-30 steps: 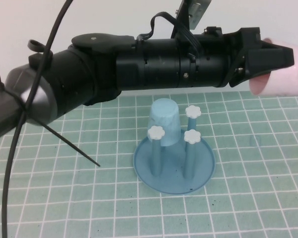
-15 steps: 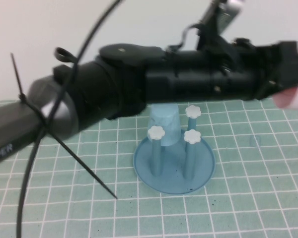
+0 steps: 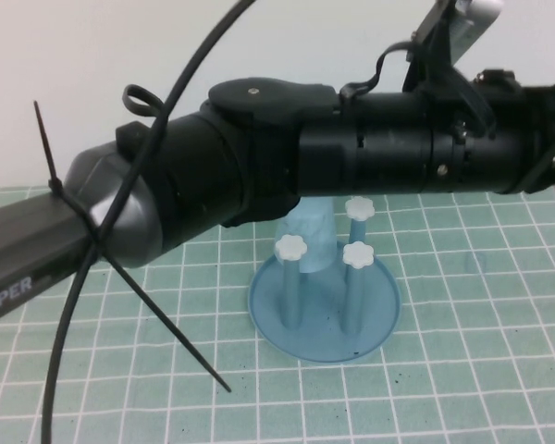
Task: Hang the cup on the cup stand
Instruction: Adjust the cup with two arms
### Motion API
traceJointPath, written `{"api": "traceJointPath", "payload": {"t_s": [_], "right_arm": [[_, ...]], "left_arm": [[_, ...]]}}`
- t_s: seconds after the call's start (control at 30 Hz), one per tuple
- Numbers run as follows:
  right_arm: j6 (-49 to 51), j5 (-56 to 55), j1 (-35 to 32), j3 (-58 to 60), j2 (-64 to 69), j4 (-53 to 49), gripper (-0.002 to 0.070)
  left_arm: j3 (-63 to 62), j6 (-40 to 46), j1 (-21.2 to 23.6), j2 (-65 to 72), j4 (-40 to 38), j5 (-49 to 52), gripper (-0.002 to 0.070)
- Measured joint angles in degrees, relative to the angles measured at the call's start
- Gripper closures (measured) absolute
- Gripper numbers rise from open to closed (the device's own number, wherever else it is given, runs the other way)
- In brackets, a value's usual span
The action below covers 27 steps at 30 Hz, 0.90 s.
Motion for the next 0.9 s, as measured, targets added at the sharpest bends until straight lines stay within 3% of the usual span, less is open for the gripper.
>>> {"api": "traceJointPath", "payload": {"t_s": [0.3, 0.63, 0.9], "right_arm": [[1.59, -0.31, 0.0, -0.22, 2.72, 0.0, 0.0028], [1.85, -0.31, 0.0, -0.34, 3.21, 0.0, 0.0142], [3.01, 0.35, 0.0, -0.46, 3.21, 0.0, 0.0168]], "left_arm": [[-0.99, -2.27, -4.14, 0.0, -0.02, -3.33, 0.0666], [-1.09, -3.9, -4.52, 0.03, 0.31, -3.91, 0.0664], [-1.09, -4.02, -4.52, 0.03, 0.31, -3.69, 0.0662]]}}
